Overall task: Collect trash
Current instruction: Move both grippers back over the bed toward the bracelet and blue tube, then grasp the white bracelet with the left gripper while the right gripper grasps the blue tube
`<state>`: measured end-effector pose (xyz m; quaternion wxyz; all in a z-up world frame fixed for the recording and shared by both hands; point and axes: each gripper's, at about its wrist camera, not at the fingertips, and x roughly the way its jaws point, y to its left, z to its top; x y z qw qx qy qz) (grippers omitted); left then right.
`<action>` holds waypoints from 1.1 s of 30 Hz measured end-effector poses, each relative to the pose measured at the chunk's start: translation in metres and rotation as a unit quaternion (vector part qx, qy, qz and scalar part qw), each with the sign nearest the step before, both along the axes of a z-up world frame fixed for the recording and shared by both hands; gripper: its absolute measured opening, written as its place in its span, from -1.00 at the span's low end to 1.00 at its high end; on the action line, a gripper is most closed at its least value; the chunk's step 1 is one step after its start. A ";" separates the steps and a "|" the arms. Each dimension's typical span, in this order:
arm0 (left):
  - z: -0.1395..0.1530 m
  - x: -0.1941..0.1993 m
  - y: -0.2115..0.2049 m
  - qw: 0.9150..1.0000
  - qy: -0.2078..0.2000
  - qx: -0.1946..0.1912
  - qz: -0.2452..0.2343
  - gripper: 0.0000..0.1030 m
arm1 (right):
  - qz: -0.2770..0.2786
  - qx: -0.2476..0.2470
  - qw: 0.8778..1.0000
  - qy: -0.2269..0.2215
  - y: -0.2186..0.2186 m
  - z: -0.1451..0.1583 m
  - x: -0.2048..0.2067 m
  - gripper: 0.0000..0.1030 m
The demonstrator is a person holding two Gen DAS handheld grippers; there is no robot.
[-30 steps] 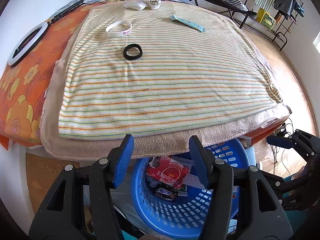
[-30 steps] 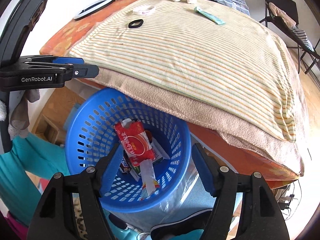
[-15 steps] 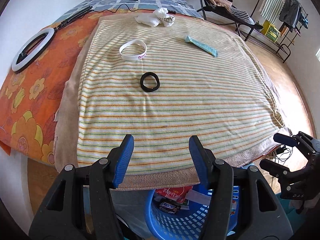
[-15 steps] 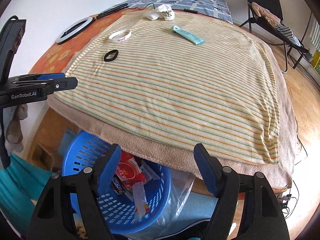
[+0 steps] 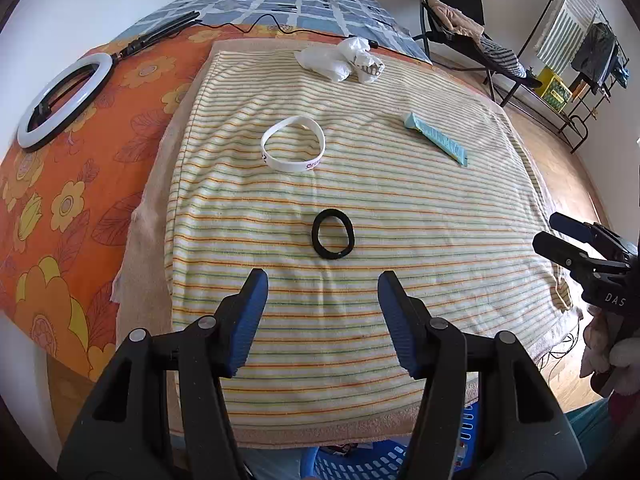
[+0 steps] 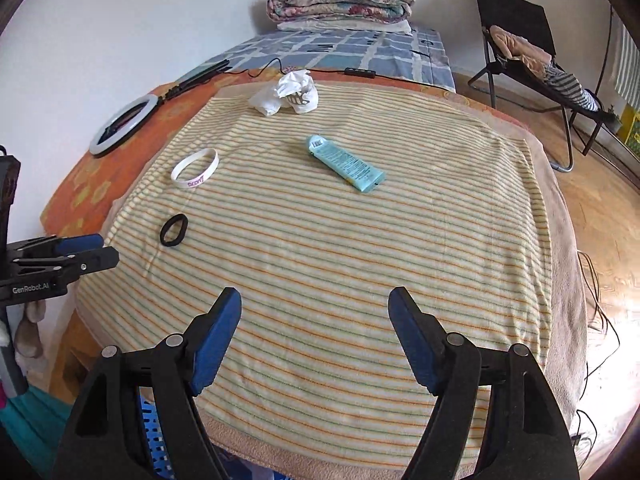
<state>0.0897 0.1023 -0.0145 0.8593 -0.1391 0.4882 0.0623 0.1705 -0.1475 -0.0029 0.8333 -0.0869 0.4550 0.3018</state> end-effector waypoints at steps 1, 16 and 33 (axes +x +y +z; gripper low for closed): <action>0.000 0.006 0.001 1.000 -0.001 0.004 -0.001 0.14 | 0.001 0.004 1.000 0.001 0.002 0.000 0.009 0.47; -0.030 0.091 0.037 1.000 0.010 0.002 0.005 0.14 | 0.016 -0.027 1.000 0.000 0.042 -0.026 0.105 0.47; -0.055 0.132 0.056 0.999 0.032 0.035 -0.018 0.19 | 0.068 -0.083 0.994 -0.014 0.092 -0.062 0.150 0.54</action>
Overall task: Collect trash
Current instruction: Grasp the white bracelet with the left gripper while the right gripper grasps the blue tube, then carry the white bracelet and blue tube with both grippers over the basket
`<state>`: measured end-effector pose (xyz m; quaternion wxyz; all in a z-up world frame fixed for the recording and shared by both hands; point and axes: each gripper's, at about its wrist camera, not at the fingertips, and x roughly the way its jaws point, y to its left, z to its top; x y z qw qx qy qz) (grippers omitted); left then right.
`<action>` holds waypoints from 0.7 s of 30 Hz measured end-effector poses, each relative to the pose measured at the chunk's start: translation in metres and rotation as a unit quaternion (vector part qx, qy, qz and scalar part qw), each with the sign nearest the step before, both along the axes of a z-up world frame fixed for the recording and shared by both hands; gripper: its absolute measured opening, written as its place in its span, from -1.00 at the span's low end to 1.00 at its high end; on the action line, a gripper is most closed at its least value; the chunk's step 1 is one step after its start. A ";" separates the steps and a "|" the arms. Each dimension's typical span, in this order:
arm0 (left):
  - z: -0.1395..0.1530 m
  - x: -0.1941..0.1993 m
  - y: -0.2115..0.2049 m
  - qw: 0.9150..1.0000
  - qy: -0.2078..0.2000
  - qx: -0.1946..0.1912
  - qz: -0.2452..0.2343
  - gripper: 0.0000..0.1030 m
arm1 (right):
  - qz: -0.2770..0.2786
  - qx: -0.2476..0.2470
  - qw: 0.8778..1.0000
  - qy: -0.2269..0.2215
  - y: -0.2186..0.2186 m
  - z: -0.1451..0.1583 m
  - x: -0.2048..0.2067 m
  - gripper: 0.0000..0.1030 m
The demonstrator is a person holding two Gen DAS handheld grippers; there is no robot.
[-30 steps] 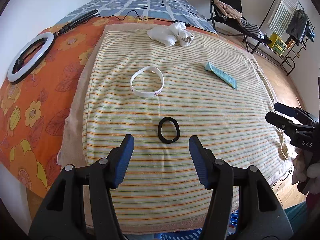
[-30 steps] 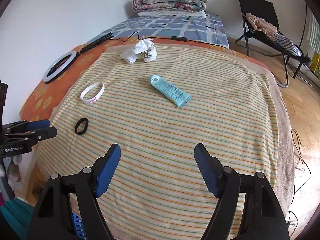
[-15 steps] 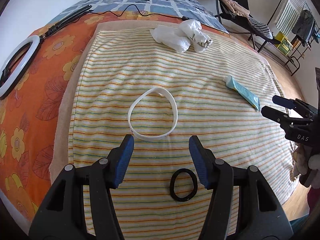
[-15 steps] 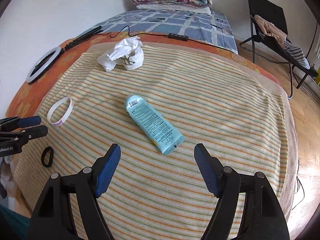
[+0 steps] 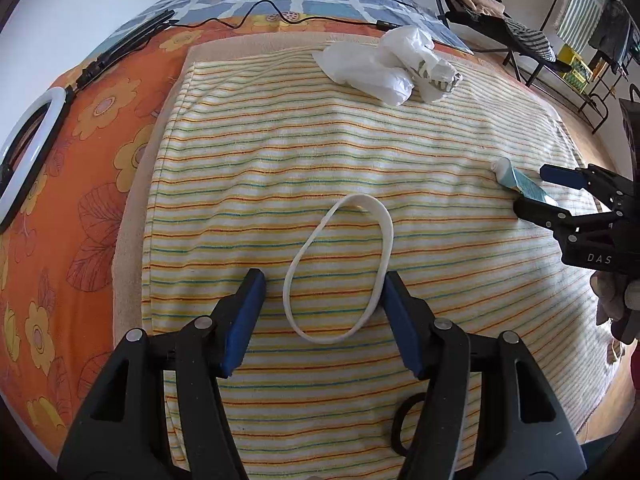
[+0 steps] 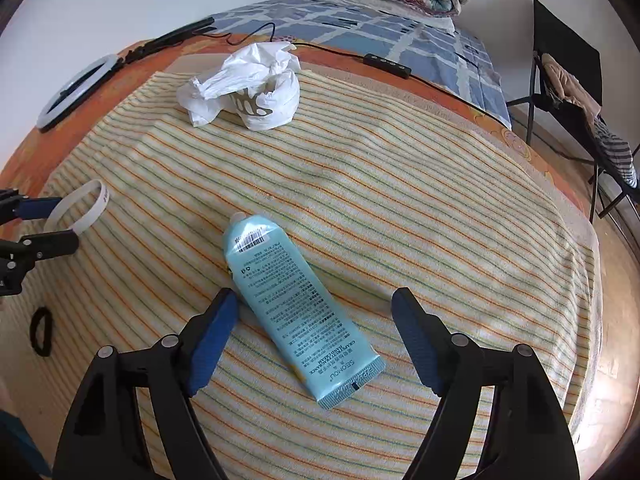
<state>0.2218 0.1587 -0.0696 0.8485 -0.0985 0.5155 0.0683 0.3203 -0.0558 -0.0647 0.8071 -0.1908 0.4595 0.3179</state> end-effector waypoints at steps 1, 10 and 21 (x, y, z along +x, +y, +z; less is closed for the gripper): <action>0.001 0.001 0.000 1.000 -0.005 -0.006 0.000 0.03 | -0.001 0.005 1.000 0.006 0.000 0.000 0.003 0.54; 0.005 0.000 -0.003 1.000 -0.024 0.009 -0.001 -0.79 | 0.016 0.036 0.999 0.036 0.004 0.000 0.006 0.18; 0.016 -0.009 -0.005 0.999 -0.044 0.018 -0.001 -0.93 | 0.005 0.050 0.998 0.041 -0.002 0.007 0.001 -0.89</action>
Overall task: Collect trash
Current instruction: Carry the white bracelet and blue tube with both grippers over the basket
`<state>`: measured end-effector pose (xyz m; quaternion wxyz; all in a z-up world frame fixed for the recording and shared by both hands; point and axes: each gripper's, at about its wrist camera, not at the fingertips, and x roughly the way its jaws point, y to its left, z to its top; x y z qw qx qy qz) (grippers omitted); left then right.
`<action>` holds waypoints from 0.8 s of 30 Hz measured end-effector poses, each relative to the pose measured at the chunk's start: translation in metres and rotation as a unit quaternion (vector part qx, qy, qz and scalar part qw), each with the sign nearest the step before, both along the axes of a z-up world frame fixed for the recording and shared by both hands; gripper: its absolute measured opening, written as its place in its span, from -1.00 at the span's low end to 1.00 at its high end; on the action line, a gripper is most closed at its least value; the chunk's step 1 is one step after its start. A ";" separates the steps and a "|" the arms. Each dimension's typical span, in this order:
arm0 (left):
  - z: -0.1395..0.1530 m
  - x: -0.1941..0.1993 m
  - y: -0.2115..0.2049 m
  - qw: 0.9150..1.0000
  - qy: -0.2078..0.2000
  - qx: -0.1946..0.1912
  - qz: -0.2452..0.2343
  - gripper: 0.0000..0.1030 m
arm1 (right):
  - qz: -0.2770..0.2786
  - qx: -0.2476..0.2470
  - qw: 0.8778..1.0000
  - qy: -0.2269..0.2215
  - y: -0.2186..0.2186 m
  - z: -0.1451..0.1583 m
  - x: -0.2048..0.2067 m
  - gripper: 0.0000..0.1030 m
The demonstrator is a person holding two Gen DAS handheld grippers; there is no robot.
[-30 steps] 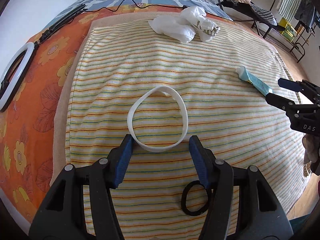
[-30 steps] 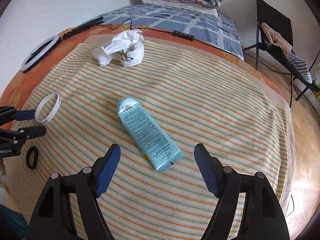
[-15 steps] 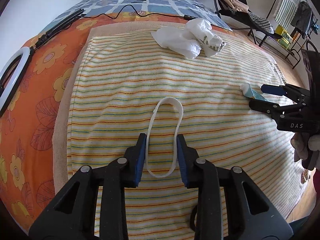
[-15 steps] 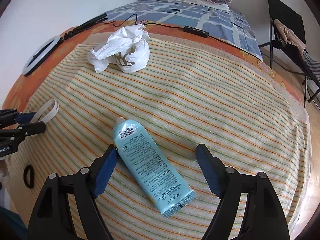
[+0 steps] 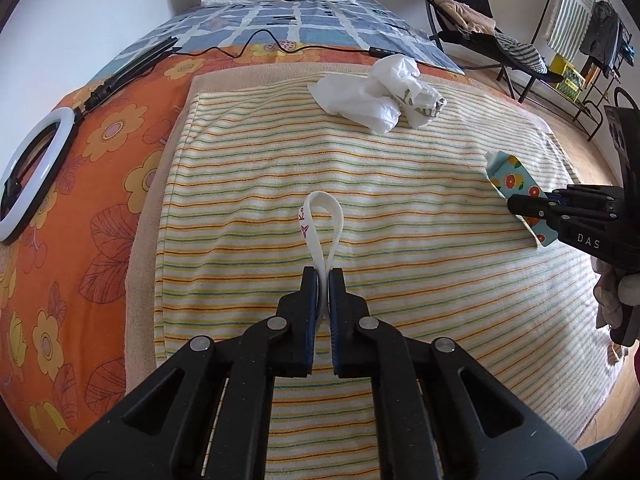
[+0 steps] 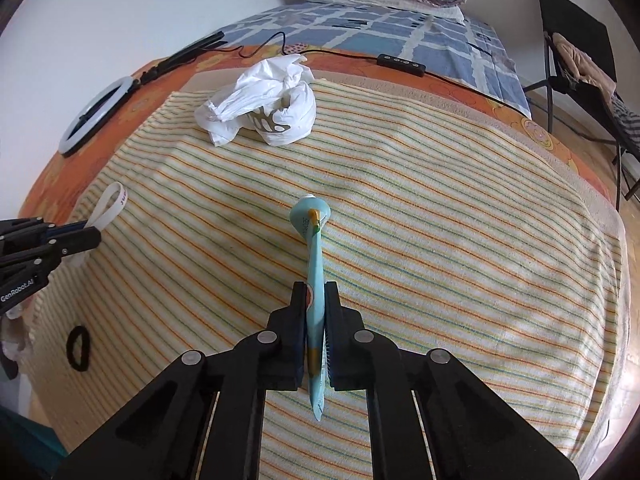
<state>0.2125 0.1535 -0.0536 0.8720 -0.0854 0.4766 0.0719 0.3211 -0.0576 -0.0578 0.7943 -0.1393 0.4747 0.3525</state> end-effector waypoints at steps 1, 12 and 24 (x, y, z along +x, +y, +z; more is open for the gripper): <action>0.001 -0.001 0.000 1.000 -0.002 -0.001 0.000 -0.93 | -0.003 0.001 1.000 -0.003 -0.002 0.001 -0.001 -0.89; 0.026 -0.021 -0.016 1.000 -0.021 0.005 -0.012 -0.93 | -0.013 0.014 0.999 -0.032 -0.014 0.027 -0.028 -0.89; 0.060 -0.069 -0.050 0.998 -0.040 0.007 -0.040 -0.93 | 0.011 0.014 0.998 -0.055 -0.027 0.068 -0.103 -0.89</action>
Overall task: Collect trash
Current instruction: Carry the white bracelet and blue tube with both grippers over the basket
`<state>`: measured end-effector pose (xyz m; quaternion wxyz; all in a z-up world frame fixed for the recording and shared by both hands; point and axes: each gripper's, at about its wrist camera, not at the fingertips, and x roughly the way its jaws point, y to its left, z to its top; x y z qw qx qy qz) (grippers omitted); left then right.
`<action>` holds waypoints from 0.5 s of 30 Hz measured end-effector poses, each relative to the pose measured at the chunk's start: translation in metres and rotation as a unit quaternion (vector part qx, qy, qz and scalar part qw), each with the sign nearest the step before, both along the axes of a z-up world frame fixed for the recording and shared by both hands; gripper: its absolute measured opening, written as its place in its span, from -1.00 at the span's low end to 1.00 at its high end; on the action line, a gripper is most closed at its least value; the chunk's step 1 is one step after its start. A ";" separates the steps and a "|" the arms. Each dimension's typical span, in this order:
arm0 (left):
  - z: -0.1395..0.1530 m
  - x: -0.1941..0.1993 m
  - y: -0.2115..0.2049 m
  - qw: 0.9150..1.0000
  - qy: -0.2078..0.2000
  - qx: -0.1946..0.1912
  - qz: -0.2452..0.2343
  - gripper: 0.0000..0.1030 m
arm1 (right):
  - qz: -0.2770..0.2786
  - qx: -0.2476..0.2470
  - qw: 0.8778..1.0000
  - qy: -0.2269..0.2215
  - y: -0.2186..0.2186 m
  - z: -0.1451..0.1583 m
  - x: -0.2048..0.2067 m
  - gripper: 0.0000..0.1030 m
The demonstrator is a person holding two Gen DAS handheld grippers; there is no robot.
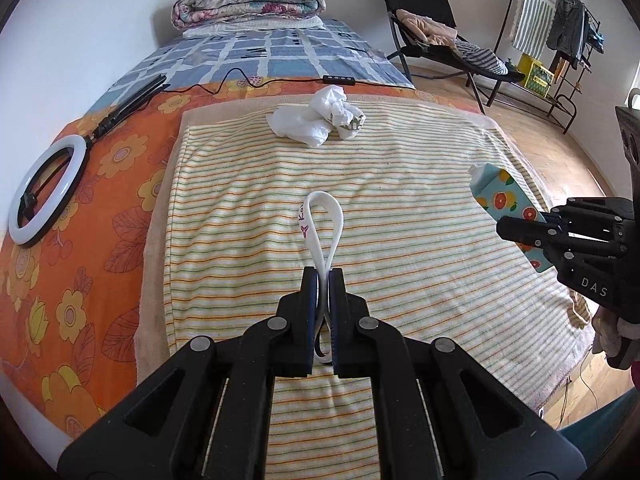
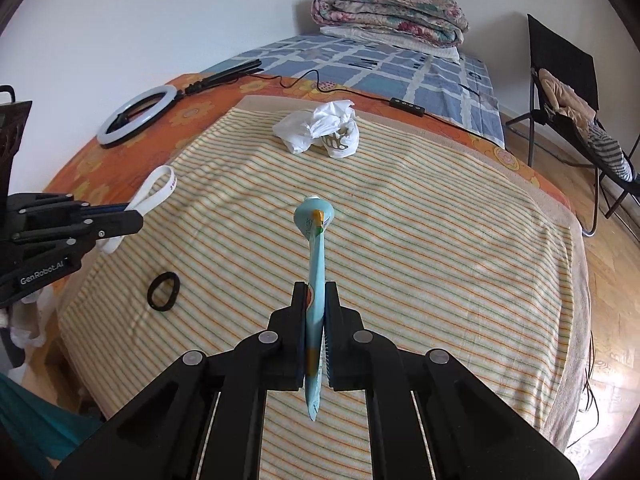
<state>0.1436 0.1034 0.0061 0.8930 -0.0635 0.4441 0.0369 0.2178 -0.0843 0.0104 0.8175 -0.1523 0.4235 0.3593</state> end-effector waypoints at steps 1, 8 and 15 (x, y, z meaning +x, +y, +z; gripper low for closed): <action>0.002 -0.005 -0.002 1.000 0.000 -0.002 -0.001 -0.93 | 0.002 0.002 1.000 0.000 -0.002 0.004 -0.007 -0.89; 0.011 -0.047 -0.027 1.000 -0.005 -0.003 -0.021 -0.93 | 0.013 0.017 1.000 0.001 -0.019 0.022 -0.051 -0.89; 0.016 -0.087 -0.056 0.999 -0.011 0.005 -0.044 -0.93 | 0.012 0.026 1.000 0.006 -0.039 0.027 -0.090 -0.89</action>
